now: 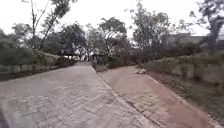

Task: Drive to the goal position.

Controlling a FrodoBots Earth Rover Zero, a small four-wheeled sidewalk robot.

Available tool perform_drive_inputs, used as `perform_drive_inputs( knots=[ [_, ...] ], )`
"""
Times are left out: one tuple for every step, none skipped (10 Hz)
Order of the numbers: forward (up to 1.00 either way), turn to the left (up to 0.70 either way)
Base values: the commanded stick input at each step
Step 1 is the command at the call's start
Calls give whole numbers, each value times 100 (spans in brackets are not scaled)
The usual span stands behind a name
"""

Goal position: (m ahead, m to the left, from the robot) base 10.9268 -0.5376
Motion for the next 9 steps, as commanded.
perform_drive_inputs(
  knots=[
    [70,0],
    [70,0],
    [70,0],
    [70,0],
    [70,0],
    [70,0],
    [70,0],
    [70,0],
    [70,0]
  ],
)
